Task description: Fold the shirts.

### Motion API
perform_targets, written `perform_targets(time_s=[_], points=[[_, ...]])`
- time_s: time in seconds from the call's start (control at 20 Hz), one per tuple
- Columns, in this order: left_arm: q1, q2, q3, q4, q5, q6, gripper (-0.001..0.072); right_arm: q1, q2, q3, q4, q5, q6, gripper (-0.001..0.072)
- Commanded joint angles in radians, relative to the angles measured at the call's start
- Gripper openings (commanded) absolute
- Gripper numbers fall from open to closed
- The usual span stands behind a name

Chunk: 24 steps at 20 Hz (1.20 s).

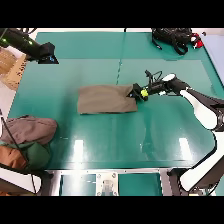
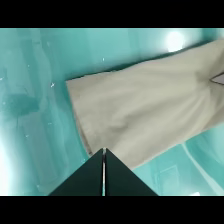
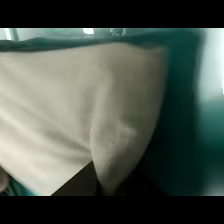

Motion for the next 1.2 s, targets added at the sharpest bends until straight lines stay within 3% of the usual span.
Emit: perform_targets(time_s=[0.0,0.1,0.3,0.65,0.9,1.15], points=[[0.0,0.001,0.0,0.004,-0.022,-0.008,0.0023,-0.008,0.013,0.063,0.068,0.032,-0.014,0.0016],[0.0,0.001,0.0,0.004,-0.034,-0.008,0.0023,-0.097,0.084,0.071,0.036,0.029,0.008,0.0015],[0.0,0.001,0.0,0.004,-0.035,-0.008,0.0024,-0.415,0.244,0.071,-0.171,0.105,0.091,0.0014],[0.0,0.001,0.0,0.004,-0.035,-0.008,0.0023,-1.071,0.417,-0.023,-0.336,0.19,0.094,0.0014],[0.0,0.001,0.0,0.003,-0.035,-0.008,0.0023,-1.454,0.544,-0.335,-0.358,0.09,0.093,0.0013],[0.0,0.001,0.0,0.003,-0.035,-0.006,0.0023,-1.58,0.567,-0.573,-0.363,0.008,0.052,0.0014]])
